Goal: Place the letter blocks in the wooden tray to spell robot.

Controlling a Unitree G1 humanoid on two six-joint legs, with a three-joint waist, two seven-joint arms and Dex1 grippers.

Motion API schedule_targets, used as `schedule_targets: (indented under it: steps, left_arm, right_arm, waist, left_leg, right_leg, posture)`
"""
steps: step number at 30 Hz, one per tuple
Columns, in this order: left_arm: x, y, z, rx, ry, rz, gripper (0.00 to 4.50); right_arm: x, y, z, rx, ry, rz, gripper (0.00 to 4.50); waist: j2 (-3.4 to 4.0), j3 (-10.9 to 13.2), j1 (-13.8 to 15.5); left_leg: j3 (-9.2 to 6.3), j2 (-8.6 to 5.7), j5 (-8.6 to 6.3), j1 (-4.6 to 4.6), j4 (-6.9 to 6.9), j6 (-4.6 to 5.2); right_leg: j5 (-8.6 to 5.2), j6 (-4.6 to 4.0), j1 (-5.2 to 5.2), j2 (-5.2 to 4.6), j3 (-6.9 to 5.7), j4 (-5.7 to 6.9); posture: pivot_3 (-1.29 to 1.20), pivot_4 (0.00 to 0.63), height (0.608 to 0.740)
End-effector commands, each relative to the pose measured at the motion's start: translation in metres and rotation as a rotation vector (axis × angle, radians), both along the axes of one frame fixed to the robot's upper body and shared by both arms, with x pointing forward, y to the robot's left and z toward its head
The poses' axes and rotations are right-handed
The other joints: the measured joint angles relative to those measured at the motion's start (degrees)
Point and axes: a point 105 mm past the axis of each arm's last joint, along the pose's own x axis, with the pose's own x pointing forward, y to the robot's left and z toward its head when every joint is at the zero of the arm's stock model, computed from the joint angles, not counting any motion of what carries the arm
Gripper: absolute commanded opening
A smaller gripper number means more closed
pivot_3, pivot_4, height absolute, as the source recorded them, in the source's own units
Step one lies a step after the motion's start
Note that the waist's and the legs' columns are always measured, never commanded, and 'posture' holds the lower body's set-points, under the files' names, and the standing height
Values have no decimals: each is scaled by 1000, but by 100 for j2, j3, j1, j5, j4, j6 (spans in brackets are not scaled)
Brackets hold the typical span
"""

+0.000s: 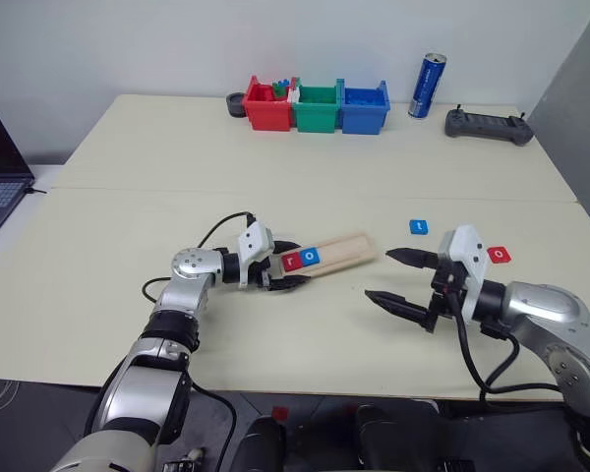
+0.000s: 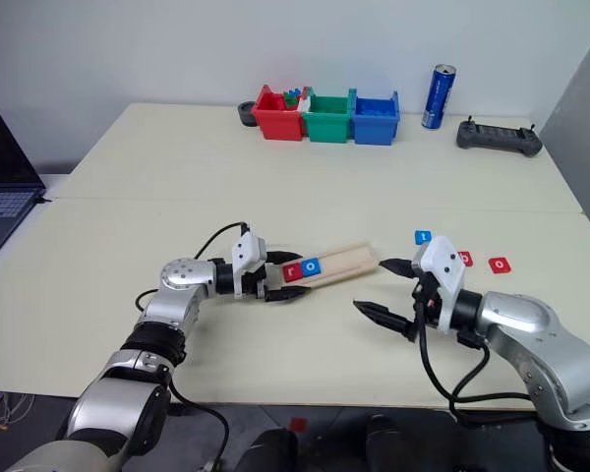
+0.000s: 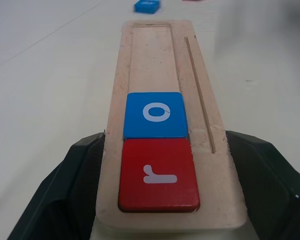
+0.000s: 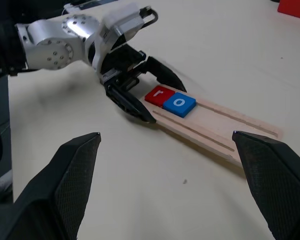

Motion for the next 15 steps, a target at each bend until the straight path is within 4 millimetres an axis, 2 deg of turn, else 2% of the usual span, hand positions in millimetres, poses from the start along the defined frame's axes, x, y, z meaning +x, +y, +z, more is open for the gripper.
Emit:
schedule_targets:
  steps: [1,5,15]
  left_arm:
    - [-16,-10,5,9,-15,-120,3396]
    - [-24,-14,0,26,0,-176,3396]
    - [-27,-19,-8,62,7,-245,3396]
  right_arm:
    - [-10,-7,9,-46,-85,46,4500]
    - [-15,-12,6,-90,-105,80,4500]
    - [-13,-20,3,-115,-106,92,4500]
  waist:
    - [0,0,-2]
    - [0,0,-2]
    - [-1,0,1]
  left_leg:
    - [-1,0,0,0,0,0]
    - [0,-1,0,1,3,0]
    - [0,-2,0,6,4,1]
  right_leg:
    - [0,0,1,0,0,0]
    - [0,0,3,1,0,0]
    - [0,0,9,2,1,-1]
  posture:
    - [0,150,740]
    - [0,150,740]
    - [0,150,740]
